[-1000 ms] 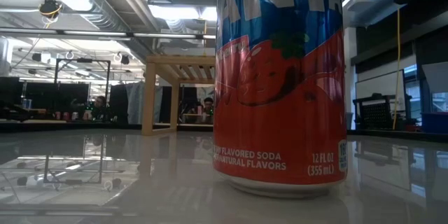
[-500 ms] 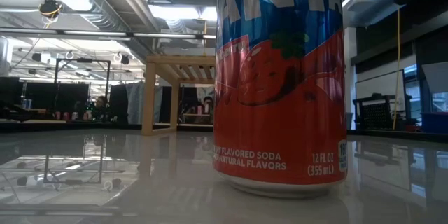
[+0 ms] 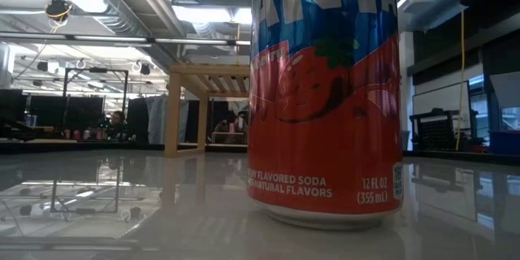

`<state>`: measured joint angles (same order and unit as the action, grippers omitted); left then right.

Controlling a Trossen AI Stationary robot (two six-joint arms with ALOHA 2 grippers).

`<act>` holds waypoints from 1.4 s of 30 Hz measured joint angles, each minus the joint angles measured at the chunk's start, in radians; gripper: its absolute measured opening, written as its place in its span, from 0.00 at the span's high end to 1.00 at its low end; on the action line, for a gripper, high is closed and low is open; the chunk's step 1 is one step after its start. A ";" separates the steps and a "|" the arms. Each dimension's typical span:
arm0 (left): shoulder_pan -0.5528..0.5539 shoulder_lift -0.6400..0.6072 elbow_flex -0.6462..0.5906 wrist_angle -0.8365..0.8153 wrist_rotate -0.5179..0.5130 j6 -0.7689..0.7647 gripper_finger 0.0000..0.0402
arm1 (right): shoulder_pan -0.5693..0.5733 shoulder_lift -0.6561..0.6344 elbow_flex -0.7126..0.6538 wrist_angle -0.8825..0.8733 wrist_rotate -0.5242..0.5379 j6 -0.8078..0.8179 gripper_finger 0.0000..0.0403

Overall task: Place canned beverage on shelf
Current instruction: Put the top red soda can on the shelf

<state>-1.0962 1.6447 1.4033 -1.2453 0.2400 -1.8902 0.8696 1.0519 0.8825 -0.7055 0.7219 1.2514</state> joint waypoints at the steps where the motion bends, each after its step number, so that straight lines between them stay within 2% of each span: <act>1: 0.000 0.000 0.000 0.000 -0.006 0.002 0.19 | 0.000 0.000 0.000 0.000 -0.001 0.000 0.11; 13: -0.006 0.000 -0.008 0.025 -0.056 0.006 0.19 | 0.000 0.000 0.000 -0.001 -0.002 0.000 0.11; 27: -0.012 -0.001 -0.105 0.125 -0.056 0.012 0.19 | 0.000 0.000 0.000 -0.008 -0.008 -0.003 0.11; 34: -0.020 -0.004 -0.184 0.231 -0.052 0.037 0.19 | 0.000 0.000 0.000 -0.019 -0.008 -0.003 0.11; 37: -0.019 -0.004 -0.193 0.239 -0.043 0.067 0.21 | 0.000 0.000 0.000 -0.027 -0.009 -0.003 0.11; 42: 0.017 -0.001 -0.178 0.233 -0.045 0.171 0.31 | 0.000 0.000 0.000 -0.027 -0.014 -0.003 0.11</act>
<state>-1.0794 1.6438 1.2255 -1.0126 0.1945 -1.7195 0.8697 1.0523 0.8822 -0.7321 0.7075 1.2488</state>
